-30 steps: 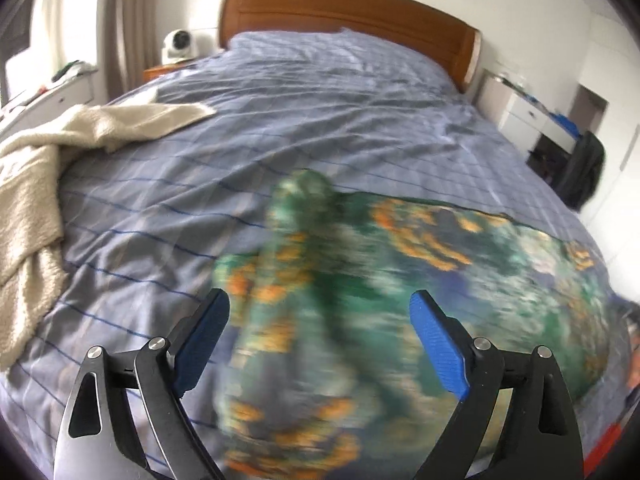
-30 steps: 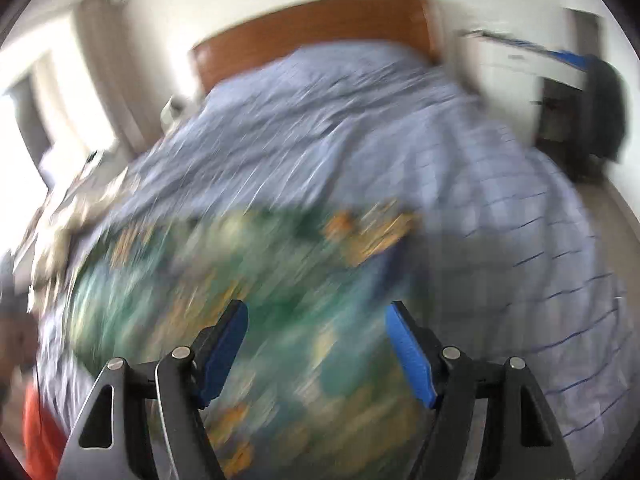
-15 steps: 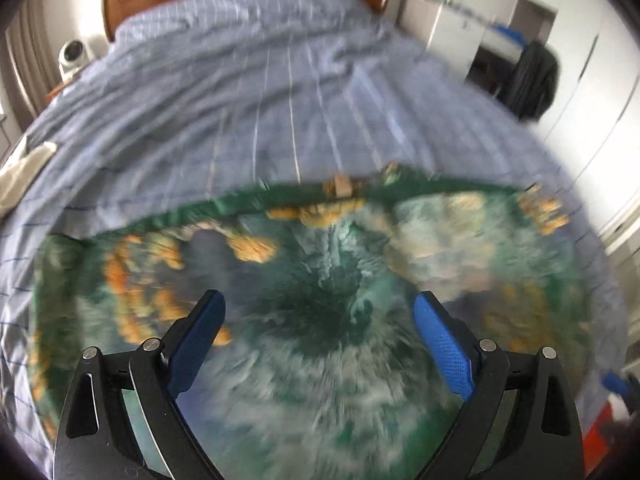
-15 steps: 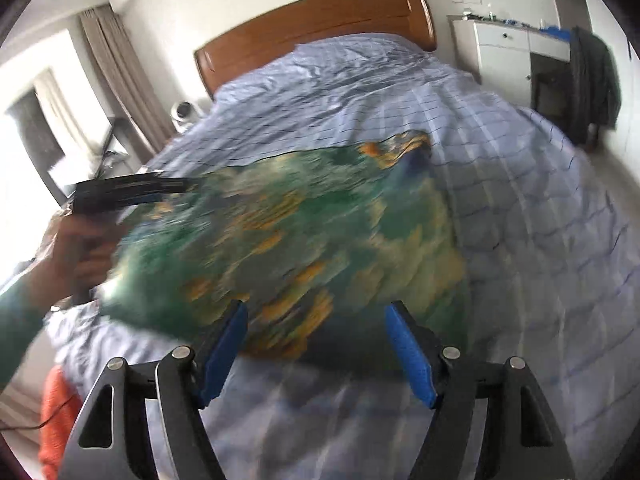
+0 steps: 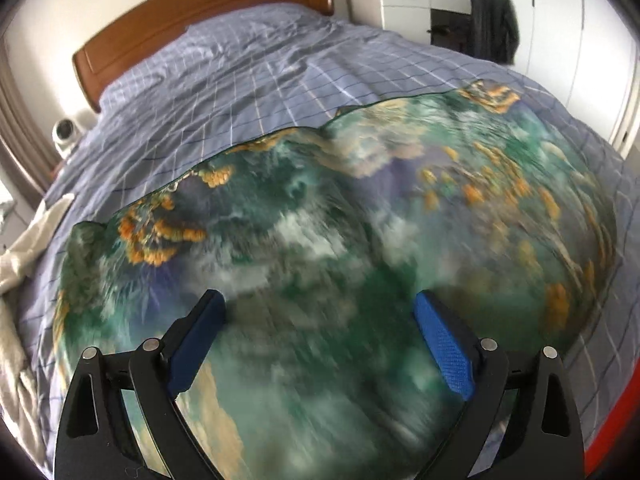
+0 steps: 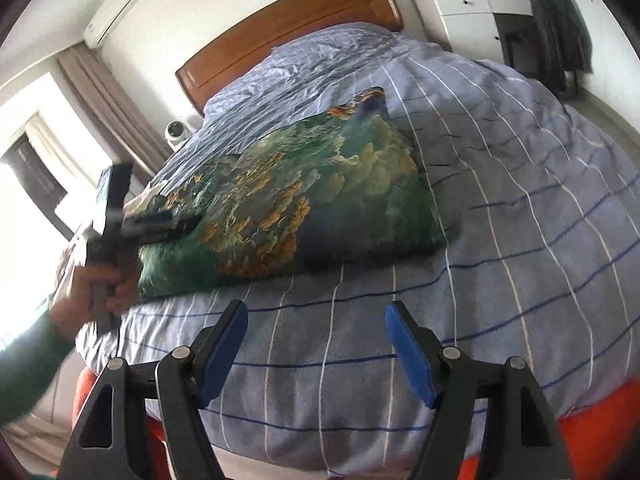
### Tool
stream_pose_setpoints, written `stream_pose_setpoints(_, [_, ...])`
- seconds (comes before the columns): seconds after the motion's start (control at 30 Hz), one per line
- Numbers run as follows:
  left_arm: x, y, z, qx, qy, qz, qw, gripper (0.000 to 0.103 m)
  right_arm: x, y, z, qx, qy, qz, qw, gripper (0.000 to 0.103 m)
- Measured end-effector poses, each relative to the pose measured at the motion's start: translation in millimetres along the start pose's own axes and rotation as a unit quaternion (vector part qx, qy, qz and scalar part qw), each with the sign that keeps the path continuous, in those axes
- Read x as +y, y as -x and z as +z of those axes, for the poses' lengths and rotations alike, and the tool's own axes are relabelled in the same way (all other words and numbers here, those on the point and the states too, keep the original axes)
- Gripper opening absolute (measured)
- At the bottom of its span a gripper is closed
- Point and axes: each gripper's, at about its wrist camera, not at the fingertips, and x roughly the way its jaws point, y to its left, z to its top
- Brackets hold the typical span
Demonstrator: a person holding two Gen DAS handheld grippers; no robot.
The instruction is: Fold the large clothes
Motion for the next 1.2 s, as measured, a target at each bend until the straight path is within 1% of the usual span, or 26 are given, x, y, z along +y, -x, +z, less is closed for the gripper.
stream_pose_setpoints(0.13, [-10,11,-13,-0.009,0.004,-0.005,0.9999,0.096,7,-2,1,-0.005,0.002,0.012,1.000,0.073])
stream_pose_setpoints(0.2, [-13,17,-20,-0.012,0.011,-0.008,0.9998,0.096,12,-5,1,0.000,0.009,0.017,1.000,0.073])
stream_pose_setpoints(0.33, [-18,27,-35,-0.015,0.022,-0.027,0.9993,0.098,19,-11,0,0.014,0.015,0.016,1.000,0.073])
stream_pose_setpoints(0.43, [-24,33,-46,-0.016,0.011,-0.033,0.9993,0.098,23,-14,3,0.017,0.017,0.013,1.000,0.073])
stream_pose_setpoints(0.53, [-33,41,-55,-0.016,-0.010,-0.034,0.9992,0.098,26,-15,4,0.014,0.016,0.010,1.000,0.073])
stream_pose_setpoints(0.6, [-38,47,-62,-0.014,-0.018,-0.042,0.9988,0.098,28,-17,4,0.013,0.014,0.009,1.000,0.073])
stream_pose_setpoints(0.73, [-36,57,-66,-0.010,-0.004,-0.061,0.9981,0.098,30,-20,2,0.018,0.010,0.007,1.000,0.073])
stream_pose_setpoints(0.8, [-30,62,-63,-0.017,0.009,-0.063,0.9979,0.098,28,-19,2,0.016,0.007,0.004,1.000,0.073])
stream_pose_setpoints(0.9, [-16,66,-55,-0.033,0.030,-0.055,0.9975,0.098,15,-18,3,0.008,-0.020,-0.008,1.000,0.073])
stream_pose_setpoints(1.0, [4,58,-42,-0.040,0.068,-0.043,0.9960,0.098,-10,-15,8,-0.011,-0.081,-0.015,0.997,0.074])
stream_pose_setpoints(1.03, [9,53,-39,-0.040,0.079,-0.042,0.9952,0.098,-21,-14,9,-0.020,-0.111,-0.012,0.994,0.074])
stream_pose_setpoints(1.13, [19,33,-30,-0.026,0.108,-0.041,0.9930,0.098,-42,-14,12,-0.039,-0.165,0.000,0.986,0.075])
stream_pose_setpoints(1.2, [21,21,-26,-0.019,0.112,-0.044,0.9925,0.098,-50,-22,14,-0.037,-0.183,0.008,0.982,0.075])
